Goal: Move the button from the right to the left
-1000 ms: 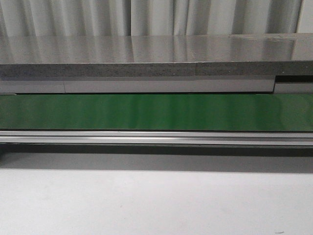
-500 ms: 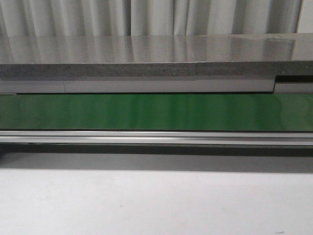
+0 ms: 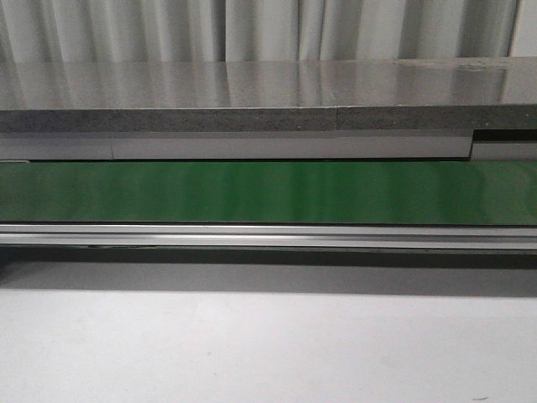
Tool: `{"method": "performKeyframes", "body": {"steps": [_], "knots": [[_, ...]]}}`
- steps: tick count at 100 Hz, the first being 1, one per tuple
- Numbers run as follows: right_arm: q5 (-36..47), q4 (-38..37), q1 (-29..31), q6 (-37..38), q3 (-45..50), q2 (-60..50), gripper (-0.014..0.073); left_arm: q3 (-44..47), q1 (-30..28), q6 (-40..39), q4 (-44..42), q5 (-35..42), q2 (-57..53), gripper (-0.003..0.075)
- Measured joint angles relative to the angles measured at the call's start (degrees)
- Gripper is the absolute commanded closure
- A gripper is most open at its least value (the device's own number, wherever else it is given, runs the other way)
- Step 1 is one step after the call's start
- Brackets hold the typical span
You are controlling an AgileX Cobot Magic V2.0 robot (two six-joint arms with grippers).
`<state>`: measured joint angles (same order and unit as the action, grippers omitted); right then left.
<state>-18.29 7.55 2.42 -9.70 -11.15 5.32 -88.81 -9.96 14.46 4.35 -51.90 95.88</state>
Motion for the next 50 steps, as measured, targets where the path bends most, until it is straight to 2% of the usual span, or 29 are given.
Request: {"method": "performKeyframes", "body": {"steps": [34, 50], "knots": [[0.0, 0.0, 0.0, 0.0, 0.0, 0.0, 0.0661, 0.2, 15.6, -6.7, 0.5, 1.6, -4.7, 0.0741], [0.0, 0.0, 0.0, 0.0, 0.0, 0.0, 0.0661, 2.1, 20.2, -9.7, 0.7, 2.4, -7.5, 0.0741]]}}
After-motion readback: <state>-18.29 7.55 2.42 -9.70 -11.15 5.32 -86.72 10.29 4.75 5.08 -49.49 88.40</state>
